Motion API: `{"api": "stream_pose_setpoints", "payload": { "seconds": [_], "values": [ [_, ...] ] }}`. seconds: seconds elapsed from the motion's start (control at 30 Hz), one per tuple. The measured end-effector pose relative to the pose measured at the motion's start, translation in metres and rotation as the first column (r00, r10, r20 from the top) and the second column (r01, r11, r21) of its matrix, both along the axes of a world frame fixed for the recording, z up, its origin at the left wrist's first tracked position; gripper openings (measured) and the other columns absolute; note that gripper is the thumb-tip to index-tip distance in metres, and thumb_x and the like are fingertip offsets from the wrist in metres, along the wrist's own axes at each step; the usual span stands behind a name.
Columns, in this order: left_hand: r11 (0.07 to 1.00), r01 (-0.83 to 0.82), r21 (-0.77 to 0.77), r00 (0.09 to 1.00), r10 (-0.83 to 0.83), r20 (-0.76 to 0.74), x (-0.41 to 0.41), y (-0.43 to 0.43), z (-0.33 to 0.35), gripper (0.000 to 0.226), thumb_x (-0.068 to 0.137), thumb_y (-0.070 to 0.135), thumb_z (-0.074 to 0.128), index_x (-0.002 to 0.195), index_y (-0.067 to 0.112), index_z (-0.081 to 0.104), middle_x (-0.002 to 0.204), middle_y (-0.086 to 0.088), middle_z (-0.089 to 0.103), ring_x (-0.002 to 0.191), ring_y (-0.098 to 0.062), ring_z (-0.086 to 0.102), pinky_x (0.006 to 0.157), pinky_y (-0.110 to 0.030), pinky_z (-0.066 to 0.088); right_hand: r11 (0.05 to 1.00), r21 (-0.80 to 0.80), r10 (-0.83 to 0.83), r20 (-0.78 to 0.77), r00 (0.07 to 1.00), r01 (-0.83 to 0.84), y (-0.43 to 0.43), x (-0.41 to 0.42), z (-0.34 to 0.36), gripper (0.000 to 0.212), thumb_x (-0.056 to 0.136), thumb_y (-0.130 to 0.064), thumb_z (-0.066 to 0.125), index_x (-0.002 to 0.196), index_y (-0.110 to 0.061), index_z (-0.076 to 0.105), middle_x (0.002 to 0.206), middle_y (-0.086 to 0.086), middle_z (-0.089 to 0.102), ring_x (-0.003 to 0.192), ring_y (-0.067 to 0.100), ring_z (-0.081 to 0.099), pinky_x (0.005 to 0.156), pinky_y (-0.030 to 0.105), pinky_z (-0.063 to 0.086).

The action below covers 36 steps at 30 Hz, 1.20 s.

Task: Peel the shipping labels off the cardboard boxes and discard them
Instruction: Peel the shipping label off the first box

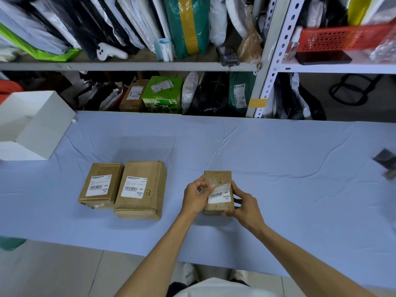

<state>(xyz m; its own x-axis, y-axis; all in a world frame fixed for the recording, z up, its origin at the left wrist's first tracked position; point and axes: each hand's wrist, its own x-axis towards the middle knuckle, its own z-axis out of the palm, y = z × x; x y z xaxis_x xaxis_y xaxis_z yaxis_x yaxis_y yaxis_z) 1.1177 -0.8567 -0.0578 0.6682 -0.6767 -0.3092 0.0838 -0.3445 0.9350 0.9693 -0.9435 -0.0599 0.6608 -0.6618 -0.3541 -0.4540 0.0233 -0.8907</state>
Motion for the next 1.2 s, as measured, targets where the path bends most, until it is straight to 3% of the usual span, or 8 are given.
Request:
{"api": "stream_pose_setpoints", "payload": {
  "seconds": [0.87, 0.97, 1.2],
  "values": [
    [0.999, 0.042, -0.034, 0.997, -0.044, -0.058, 0.0060, 0.0003, -0.0052, 0.012, 0.083, 0.017, 0.073, 0.082, 0.005, 0.072, 0.146, -0.003, 0.046, 0.131, -0.018, 0.048, 0.110, -0.042, 0.040, 1.000, 0.000, 0.012, -0.003, 1.000, -0.012, -0.0013, -0.0002, 0.0023, 0.097, 0.065, 0.008, 0.076, 0.147, -0.019, 0.034, 0.116, -0.010, 0.062, 0.100, 0.007, 0.062, 0.068, 0.012, 0.053],
    [0.997, 0.053, -0.064, 0.996, -0.058, -0.075, 0.0058, 0.0016, -0.0035, 0.009, 0.083, 0.016, 0.073, 0.074, 0.012, 0.072, 0.144, -0.005, 0.049, 0.127, -0.011, 0.049, 0.110, -0.043, 0.039, 1.000, 0.000, 0.008, -0.002, 1.000, -0.008, -0.0013, -0.0005, 0.0018, 0.096, 0.065, 0.008, 0.076, 0.148, -0.018, 0.034, 0.118, -0.009, 0.063, 0.100, 0.006, 0.062, 0.069, 0.013, 0.054],
    [0.997, 0.047, -0.065, 0.995, -0.052, -0.080, 0.0063, 0.0011, -0.0067, 0.010, 0.083, 0.018, 0.073, 0.078, 0.009, 0.073, 0.144, 0.001, 0.049, 0.129, -0.017, 0.050, 0.110, -0.043, 0.041, 1.000, -0.002, 0.005, 0.004, 1.000, -0.005, -0.0020, -0.0009, 0.0000, 0.096, 0.065, 0.010, 0.075, 0.148, -0.017, 0.035, 0.119, -0.007, 0.063, 0.101, 0.009, 0.063, 0.068, 0.014, 0.054]
  ]
}}
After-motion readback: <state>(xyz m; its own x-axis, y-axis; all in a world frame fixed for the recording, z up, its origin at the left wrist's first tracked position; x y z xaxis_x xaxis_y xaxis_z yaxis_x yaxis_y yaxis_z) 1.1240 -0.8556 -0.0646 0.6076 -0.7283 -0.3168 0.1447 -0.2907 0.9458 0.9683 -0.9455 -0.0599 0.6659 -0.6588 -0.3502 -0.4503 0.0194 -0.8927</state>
